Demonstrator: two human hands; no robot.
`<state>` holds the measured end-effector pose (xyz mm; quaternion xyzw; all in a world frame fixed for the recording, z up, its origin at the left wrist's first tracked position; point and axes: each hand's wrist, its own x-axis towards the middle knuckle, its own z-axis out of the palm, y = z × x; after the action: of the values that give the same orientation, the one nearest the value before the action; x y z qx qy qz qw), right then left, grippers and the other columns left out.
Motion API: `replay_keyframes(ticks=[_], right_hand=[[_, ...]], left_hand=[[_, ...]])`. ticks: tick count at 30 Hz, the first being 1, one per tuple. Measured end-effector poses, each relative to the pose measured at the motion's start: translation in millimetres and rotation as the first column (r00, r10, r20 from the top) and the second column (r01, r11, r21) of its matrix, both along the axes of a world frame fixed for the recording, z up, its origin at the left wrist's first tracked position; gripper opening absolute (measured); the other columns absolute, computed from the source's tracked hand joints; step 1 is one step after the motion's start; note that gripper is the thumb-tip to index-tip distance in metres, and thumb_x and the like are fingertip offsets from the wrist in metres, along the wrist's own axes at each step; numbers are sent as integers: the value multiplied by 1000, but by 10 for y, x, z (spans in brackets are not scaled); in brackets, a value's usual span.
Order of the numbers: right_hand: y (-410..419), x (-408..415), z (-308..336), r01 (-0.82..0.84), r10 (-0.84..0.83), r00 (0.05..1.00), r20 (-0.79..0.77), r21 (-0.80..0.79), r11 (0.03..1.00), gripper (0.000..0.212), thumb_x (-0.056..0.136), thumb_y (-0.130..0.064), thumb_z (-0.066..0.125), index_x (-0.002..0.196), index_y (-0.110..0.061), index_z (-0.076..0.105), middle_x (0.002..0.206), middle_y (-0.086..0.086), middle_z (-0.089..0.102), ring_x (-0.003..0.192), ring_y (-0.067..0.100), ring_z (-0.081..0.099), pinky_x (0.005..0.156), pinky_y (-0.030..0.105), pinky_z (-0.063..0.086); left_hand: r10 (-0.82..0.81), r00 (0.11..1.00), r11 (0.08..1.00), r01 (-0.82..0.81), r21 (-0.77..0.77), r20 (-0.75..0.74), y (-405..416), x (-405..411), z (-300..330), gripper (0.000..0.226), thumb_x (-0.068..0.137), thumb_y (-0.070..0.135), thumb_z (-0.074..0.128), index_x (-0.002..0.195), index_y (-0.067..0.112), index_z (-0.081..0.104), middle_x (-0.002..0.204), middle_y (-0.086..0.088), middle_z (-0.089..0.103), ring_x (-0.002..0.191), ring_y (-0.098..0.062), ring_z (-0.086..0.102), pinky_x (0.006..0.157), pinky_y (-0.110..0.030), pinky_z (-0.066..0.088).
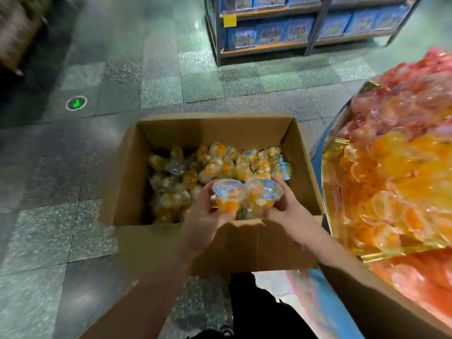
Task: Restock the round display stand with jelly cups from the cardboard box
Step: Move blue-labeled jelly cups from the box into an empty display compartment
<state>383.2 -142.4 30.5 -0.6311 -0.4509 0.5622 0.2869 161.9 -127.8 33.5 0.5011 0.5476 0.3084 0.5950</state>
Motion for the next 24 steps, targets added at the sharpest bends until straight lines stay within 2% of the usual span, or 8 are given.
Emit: replay_keyframes(ticks=[2,4,7,9,14,17,20,24], right_hand=[[-388,-17,162,31,-28,999,-41,82,996,86,70,-33,85,141,-43,37,129,-10,63,117,7,60,107,37,44],[-775,-18,381,41,-35,998,-46,138,990,75,79,-17,82,140,-35,42,129,-9,63,120,8,58,107,33,43],[-1320,47,723,69,-78,996,45,179,981,65,82,-21,79,127,-50,44,119,-24,64,108,-2,61,92,13,43],[-1630,120,916,92,-116,986,121,191,977,61,82,-25,78,117,-58,42,111,-31,63,96,-5,62,86,10,44],[-2268,336,1329,163,-204,963,173,225,960,56,86,-19,74,122,-41,37,115,-23,58,88,-30,51,73,-3,36],[-2644,510,1425,221,-260,952,161,224,949,57,86,-19,73,122,-43,36,113,-30,56,91,-30,51,79,0,40],[-2999,701,1456,307,-335,936,108,218,926,56,81,-23,76,119,-43,40,117,-30,55,95,-28,52,89,2,40],[-3512,1094,1419,402,-403,915,-30,171,899,73,71,-31,87,128,-36,42,118,-25,63,106,-15,58,94,7,41]], left_hand=[[-19,999,996,15,86,44,-319,0,165,66,79,4,77,127,41,51,120,14,66,111,-10,63,94,-38,52],[-60,995,992,50,119,84,-631,12,334,66,81,-2,74,126,40,50,122,12,65,112,-10,63,95,-35,51],[-122,978,987,103,120,167,-1034,75,561,72,79,-10,70,133,31,45,127,2,64,117,-16,62,99,-37,50],[-174,972,978,153,140,158,-1244,156,713,77,78,-13,68,140,22,40,130,-5,61,116,-16,62,98,-36,52],[-323,946,912,313,264,-3,-1578,439,1025,81,79,-1,75,143,29,35,130,7,59,114,1,58,99,-21,47],[-395,919,892,383,240,2,-1736,694,1116,83,80,5,77,146,32,34,123,15,63,110,3,60,99,-20,47],[-454,882,887,433,161,128,-1944,1045,1119,76,81,-13,68,129,41,44,107,17,71,103,-7,67,95,-29,51],[-533,822,846,521,111,200,-2286,1558,1053,78,81,-20,62,123,43,45,112,11,70,103,-7,67,86,-27,52]])
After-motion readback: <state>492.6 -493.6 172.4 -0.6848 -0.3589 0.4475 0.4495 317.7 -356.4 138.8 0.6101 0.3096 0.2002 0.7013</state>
